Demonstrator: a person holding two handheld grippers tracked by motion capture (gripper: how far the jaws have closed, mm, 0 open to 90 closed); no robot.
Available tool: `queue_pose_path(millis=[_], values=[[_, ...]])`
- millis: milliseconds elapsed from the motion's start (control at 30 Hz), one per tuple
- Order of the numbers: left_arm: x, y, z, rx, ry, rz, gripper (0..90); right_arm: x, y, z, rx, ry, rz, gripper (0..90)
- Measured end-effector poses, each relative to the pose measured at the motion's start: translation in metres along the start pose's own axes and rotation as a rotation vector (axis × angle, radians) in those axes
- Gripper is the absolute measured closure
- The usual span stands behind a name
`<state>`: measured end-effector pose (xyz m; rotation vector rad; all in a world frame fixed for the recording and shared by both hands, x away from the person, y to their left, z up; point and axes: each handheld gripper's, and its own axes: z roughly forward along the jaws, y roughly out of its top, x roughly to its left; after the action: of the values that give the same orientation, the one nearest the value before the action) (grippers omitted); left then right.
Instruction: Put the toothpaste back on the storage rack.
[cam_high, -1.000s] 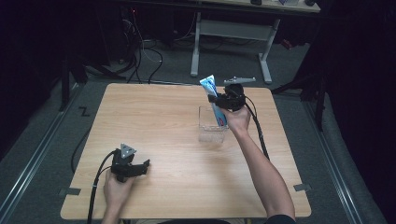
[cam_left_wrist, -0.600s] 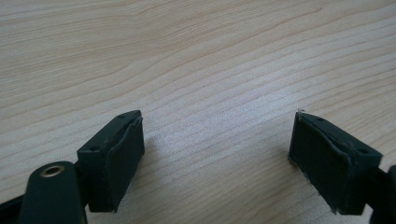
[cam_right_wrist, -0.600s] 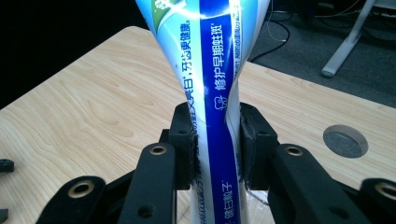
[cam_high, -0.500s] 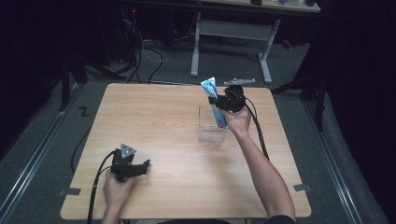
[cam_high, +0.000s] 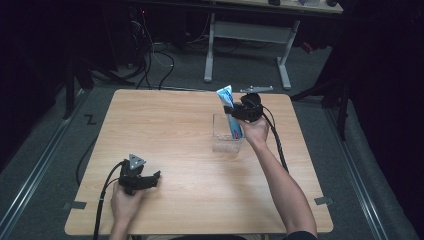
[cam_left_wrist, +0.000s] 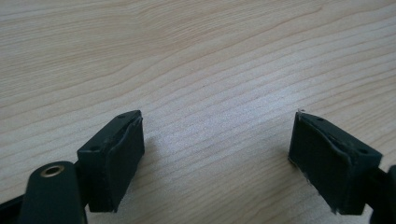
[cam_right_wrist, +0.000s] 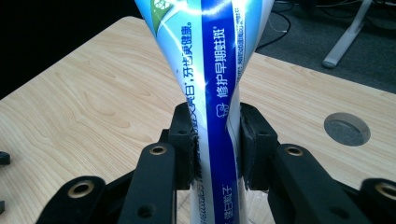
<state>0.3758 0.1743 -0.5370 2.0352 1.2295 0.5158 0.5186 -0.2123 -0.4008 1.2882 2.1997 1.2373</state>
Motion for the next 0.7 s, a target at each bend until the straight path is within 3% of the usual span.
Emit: queue_pose_path(millis=[700], values=[[0.0,0.0,0.0,0.001,-0.003,-0.005,18.6,-0.005,-0.012,-0.005,0.015,-0.003,0.005,70.3]])
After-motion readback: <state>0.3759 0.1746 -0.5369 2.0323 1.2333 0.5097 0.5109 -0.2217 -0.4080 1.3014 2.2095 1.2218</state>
